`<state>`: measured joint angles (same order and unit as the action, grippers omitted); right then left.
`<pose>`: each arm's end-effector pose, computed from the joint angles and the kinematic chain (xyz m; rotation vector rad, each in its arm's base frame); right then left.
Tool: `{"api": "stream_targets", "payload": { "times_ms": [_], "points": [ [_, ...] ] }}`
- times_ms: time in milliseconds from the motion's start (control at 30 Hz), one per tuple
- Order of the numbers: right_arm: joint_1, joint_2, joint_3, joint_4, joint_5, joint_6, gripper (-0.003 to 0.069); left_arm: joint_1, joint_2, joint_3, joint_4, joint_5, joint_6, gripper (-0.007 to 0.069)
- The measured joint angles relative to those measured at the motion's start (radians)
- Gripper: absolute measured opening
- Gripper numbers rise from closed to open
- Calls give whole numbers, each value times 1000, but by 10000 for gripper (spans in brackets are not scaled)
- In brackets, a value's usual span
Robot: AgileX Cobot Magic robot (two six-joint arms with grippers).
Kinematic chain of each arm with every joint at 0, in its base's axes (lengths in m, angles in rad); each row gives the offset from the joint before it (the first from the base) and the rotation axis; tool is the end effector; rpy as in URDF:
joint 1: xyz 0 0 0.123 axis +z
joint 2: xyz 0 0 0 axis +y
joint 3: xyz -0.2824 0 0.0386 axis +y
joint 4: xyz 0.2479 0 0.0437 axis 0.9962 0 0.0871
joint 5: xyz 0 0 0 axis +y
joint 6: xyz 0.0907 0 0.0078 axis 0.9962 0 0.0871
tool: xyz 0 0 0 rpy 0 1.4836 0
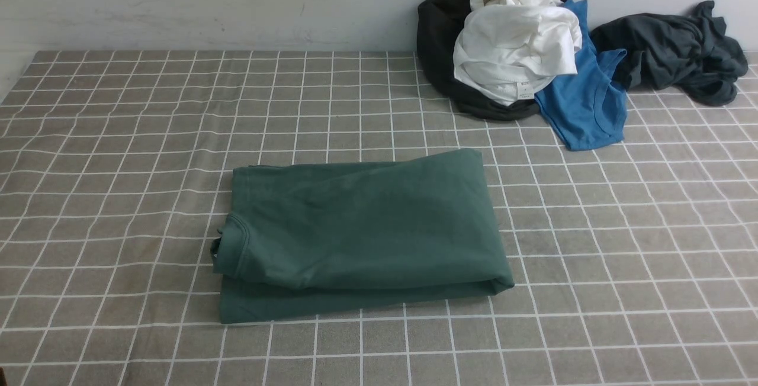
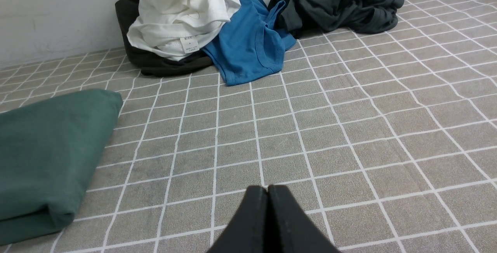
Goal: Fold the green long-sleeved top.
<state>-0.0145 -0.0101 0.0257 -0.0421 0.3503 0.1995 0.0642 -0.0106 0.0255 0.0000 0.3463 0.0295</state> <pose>0.0532 -0.0021 0.1734 0.1712 1.8422 0.0881 0.0532 0.0034 0.1738 -0.0320 1.8450 0.0655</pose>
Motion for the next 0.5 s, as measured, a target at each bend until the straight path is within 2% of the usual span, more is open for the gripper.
{"api": "stream_targets", "payload": {
  "times_ms": [500],
  "points": [
    [0,0,0,0,0,0,-14,0,0,0,0,0,5,-8]
  ]
}}
